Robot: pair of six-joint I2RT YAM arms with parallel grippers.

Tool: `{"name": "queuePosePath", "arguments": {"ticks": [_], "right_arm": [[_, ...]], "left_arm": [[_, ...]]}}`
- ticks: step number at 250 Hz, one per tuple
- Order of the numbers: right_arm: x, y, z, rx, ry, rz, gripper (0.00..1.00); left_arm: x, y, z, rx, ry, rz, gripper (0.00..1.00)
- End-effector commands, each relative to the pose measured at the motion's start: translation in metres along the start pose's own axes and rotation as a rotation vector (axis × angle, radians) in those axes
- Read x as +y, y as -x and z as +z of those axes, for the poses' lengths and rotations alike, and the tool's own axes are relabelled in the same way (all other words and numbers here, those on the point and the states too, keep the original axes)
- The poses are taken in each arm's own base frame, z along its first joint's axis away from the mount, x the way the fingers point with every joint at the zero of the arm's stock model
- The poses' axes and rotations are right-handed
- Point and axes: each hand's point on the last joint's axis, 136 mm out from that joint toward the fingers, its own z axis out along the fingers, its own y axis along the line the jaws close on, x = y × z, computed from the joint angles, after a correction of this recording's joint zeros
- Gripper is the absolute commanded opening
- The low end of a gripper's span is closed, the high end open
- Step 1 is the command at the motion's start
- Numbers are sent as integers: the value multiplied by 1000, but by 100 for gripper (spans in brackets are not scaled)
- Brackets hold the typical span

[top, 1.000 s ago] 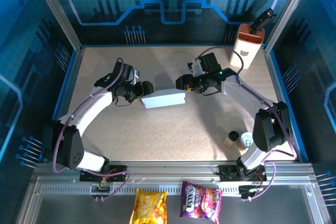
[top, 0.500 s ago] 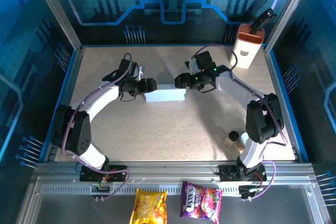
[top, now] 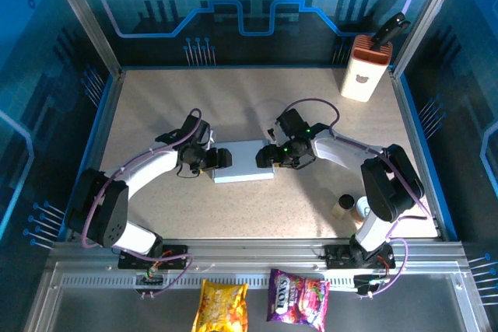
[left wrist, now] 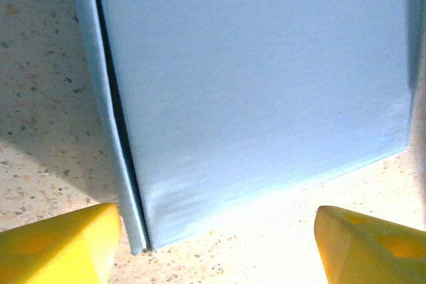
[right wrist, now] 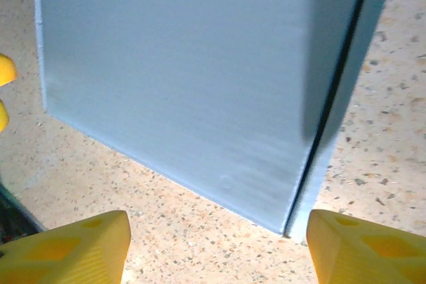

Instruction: Fold the paper box

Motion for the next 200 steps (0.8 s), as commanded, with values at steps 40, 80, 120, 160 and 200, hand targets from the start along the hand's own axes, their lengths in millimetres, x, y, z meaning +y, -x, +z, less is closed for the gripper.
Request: {"name": "queuePosePath", "arguments": {"ticks": [40, 80, 120, 160, 200], "right_arm": [[-19, 19, 8, -7, -54, 1, 65], [-24, 26, 19, 16, -49, 10, 59], [-20, 30, 25, 14, -17, 16, 45], [-2, 36, 29, 7, 23, 4, 35], [30, 52, 39, -13, 88, -16, 30]], "left_arm": [[23, 6, 12, 20, 106, -14, 75], [23, 11, 22, 34, 102, -25, 69], [18, 14, 27, 38, 70, -30, 55], [21, 19, 28, 28, 60, -49, 50], [33, 38, 16, -20, 66, -75, 49]]}}
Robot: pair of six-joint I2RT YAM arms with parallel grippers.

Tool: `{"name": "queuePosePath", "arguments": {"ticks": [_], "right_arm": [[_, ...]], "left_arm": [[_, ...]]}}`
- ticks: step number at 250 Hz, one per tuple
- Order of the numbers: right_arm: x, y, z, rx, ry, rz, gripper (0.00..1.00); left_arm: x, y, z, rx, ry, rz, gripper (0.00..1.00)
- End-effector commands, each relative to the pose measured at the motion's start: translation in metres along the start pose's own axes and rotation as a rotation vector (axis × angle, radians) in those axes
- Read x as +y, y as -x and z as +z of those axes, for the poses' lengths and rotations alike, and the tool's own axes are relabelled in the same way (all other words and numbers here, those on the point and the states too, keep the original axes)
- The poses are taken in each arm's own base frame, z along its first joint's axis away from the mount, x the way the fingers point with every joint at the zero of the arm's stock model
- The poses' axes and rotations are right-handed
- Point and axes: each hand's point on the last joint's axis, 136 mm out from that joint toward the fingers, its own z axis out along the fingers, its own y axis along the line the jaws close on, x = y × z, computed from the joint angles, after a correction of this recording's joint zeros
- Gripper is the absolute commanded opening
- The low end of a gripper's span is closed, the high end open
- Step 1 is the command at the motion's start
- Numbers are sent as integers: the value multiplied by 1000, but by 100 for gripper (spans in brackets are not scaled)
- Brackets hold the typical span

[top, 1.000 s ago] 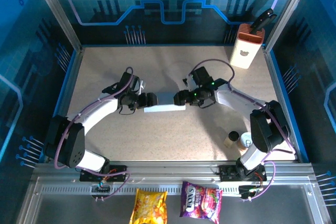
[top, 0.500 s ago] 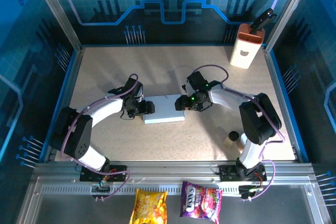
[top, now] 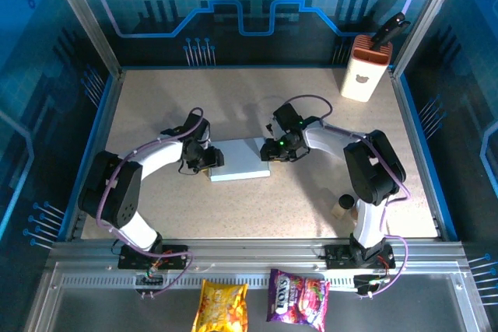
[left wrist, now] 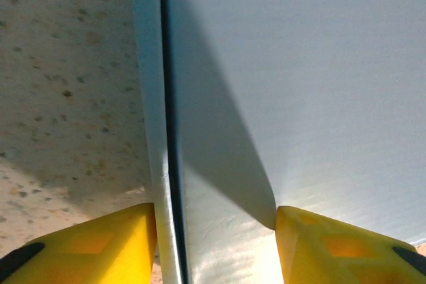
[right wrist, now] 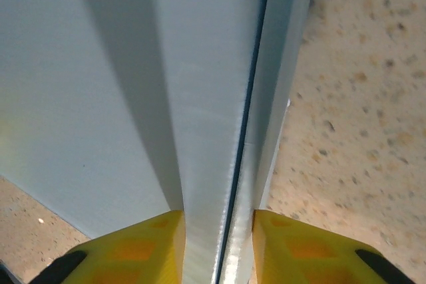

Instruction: Fold the paper box

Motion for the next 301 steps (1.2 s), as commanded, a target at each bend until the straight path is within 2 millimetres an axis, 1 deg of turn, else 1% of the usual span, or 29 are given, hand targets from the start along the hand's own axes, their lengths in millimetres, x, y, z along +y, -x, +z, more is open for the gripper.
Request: {"name": "queuePosePath", "arguments": {"ticks": [1, 22, 29, 42, 68, 105, 107, 109, 111, 113, 122, 147, 168, 185, 200, 206, 224, 241, 275, 301], "right_arm": [[48, 18, 8, -26, 124, -43, 30], [72, 30, 19, -38, 167, -59, 29], [81, 35, 24, -43, 177, -64, 31], [95, 46, 31, -62, 199, -74, 33], [126, 70, 50, -115, 254, -86, 33], [174, 100, 76, -184, 351, -121, 33], [176, 102, 76, -191, 355, -124, 33], [183, 106, 71, -207, 368, -130, 33], [186, 109, 70, -216, 374, -134, 33], [185, 109, 78, -212, 370, -131, 33], [194, 116, 84, -234, 387, -137, 33], [222, 129, 100, -286, 439, -173, 33], [243, 134, 117, -306, 465, -200, 34], [256, 137, 130, -314, 485, -200, 35], [266, 139, 140, -327, 502, -204, 35], [266, 142, 143, -337, 497, -199, 35], [279, 140, 150, -349, 521, -217, 35], [285, 137, 156, -356, 539, -224, 36], [278, 136, 165, -363, 520, -204, 38], [268, 139, 167, -362, 499, -194, 44]], "left_arm": [[-3, 24, -10, -53, -35, -1, 49], [8, 43, -20, -98, -25, -21, 49], [13, 50, -23, -113, -20, -33, 49], [21, 65, -29, -144, -21, -58, 49], [39, 95, -36, -191, -20, -104, 49], [72, 130, -44, -237, 6, -177, 49], [74, 132, -45, -243, 6, -182, 49], [75, 134, -45, -245, 6, -186, 49], [77, 135, -46, -249, 6, -188, 49], [79, 137, -46, -252, 6, -192, 49], [87, 144, -48, -264, 10, -212, 49], [111, 162, -50, -292, 22, -260, 49], [132, 176, -50, -305, 31, -302, 49], [147, 187, -51, -316, 24, -336, 49], [160, 196, -54, -329, 21, -367, 49], [165, 200, -55, -334, 21, -378, 49], [180, 211, -59, -357, 25, -406, 49], [191, 221, -60, -367, 26, -422, 49], [206, 228, -55, -350, 35, -442, 49], [216, 226, -52, -345, 43, -462, 49]]}}
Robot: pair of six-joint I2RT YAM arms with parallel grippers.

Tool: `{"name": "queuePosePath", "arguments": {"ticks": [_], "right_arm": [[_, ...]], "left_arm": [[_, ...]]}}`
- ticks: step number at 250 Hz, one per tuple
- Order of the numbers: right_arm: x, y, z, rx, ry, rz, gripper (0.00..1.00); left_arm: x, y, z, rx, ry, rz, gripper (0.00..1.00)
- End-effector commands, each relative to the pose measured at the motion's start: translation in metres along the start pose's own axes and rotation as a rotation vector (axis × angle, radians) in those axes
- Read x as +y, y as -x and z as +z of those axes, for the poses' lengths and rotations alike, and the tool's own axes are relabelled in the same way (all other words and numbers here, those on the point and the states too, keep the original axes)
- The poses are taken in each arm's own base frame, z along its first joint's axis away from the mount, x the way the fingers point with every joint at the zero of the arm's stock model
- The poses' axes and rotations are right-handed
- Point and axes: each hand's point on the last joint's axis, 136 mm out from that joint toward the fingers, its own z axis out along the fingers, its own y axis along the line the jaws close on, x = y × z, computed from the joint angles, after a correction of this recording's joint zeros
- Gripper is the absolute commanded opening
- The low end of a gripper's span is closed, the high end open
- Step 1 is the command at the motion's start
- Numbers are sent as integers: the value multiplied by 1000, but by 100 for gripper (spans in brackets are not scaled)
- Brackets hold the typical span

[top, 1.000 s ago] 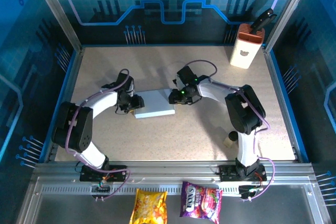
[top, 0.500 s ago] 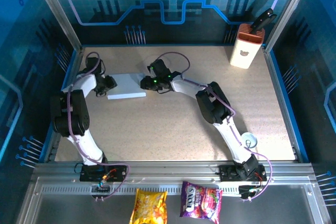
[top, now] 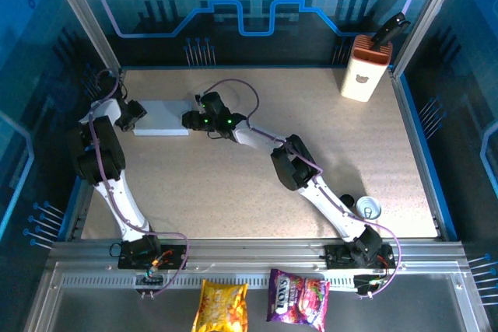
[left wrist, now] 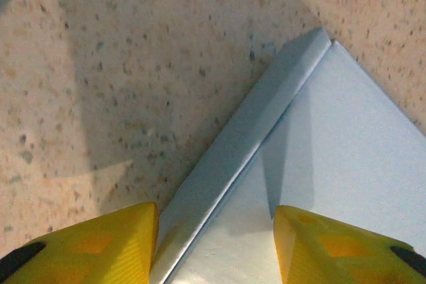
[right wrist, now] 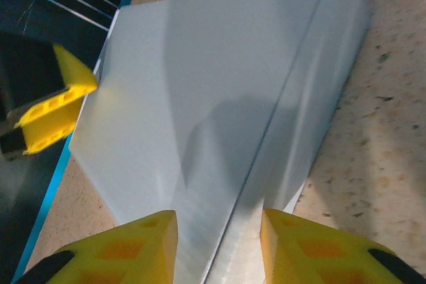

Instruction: Fold the paper box

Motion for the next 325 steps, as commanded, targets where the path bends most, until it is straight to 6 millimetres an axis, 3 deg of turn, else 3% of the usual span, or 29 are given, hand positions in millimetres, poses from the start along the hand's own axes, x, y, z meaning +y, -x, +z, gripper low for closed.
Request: {"name": "queuePosePath", "arguments": {"ticks": [1, 27, 49, 85, 117, 146, 191, 248, 294, 325], "right_arm": [[51, -51, 14, 91, 135, -33, 45], [39, -43, 8, 75, 78, -42, 52], [35, -36, 2, 83, 53, -75, 60], [28, -30, -18, 118, 3, -141, 70], [17, -24, -48, 126, -35, -178, 82], [1, -12, -87, 112, -93, -215, 100], [-34, 6, -157, 75, -204, -257, 99], [-102, 20, -257, 36, -390, -303, 99], [-154, 29, -336, 26, -619, -314, 99], [-187, 30, -380, 0, -742, -337, 99]], "left_arm": [[-33, -29, 8, 130, -145, 16, 49], [-24, -28, 8, 127, -117, 3, 51], [-17, -24, 3, 107, -82, -2, 62], [-14, -11, -19, 35, -50, -2, 74], [-20, -3, -44, -26, -68, -6, 83], [-29, -7, -66, -76, -100, 1, 97], [-57, -40, -89, -143, -130, 115, 100], [-84, -106, -106, -161, -228, 297, 100], [-79, -145, -104, -227, -233, 430, 100], [-80, -150, -114, -302, -252, 493, 100]]}}
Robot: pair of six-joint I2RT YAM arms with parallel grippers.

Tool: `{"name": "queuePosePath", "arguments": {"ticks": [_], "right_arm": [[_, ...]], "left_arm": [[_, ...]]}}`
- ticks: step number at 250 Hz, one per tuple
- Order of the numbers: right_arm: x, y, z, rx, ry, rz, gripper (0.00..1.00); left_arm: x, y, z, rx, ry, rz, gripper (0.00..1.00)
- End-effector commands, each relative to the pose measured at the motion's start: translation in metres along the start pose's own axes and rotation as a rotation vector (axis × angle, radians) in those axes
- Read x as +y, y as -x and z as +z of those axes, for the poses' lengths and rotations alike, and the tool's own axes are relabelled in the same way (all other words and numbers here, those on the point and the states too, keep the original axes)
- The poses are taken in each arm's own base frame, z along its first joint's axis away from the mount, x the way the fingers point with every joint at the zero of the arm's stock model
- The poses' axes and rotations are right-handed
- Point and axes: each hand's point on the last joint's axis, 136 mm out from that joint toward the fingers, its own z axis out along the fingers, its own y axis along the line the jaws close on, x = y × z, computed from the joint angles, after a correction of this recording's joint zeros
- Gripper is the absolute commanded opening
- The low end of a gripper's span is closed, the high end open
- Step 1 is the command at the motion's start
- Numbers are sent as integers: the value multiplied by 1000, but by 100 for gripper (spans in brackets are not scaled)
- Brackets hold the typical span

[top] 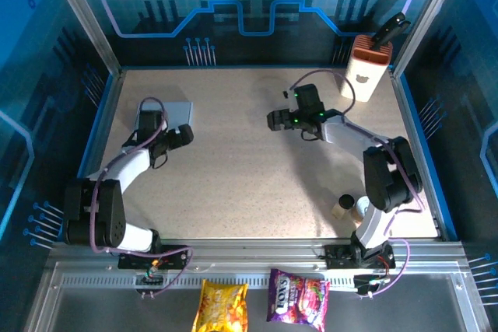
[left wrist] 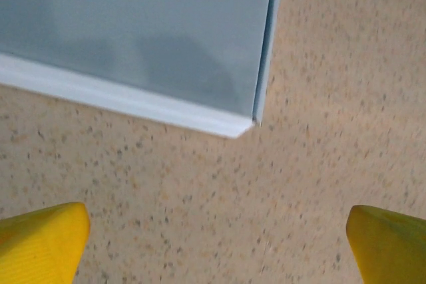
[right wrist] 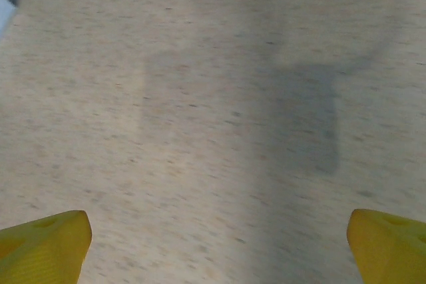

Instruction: Fold the paper box

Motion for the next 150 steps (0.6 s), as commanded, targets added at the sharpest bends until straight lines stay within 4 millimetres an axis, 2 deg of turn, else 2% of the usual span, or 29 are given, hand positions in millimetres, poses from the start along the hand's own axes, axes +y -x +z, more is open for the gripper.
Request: {"name": "queuePosePath", "arguments": {"ticks": [1, 38, 56, 61, 67, 84, 108, 150], "right_arm": [[-50, -14, -21, 13, -158, -69, 99], [-108, -26, -36, -35, -341, -100, 99], [-132, -29, -43, -81, -413, -87, 99], [-138, -23, -46, -116, -425, -75, 99], [-143, -30, -46, -132, -426, -65, 99], [-152, -30, -49, -231, -409, -48, 99], [-160, -40, -48, -265, -361, 9, 99], [-145, -49, -55, -370, -284, -37, 99]], "left_arm": [[-7, 24, -14, -171, -10, 114, 100], [-18, 20, -19, -346, -65, 279, 100], [-20, 19, -17, -400, -87, 321, 100], [-21, 18, -16, -408, -93, 331, 100], [-22, 18, -15, -418, -100, 340, 100], [-23, 22, -12, -451, -101, 350, 100], [-26, 27, -10, -500, -122, 351, 100], [-25, 11, 6, -505, -159, 382, 100]]}}
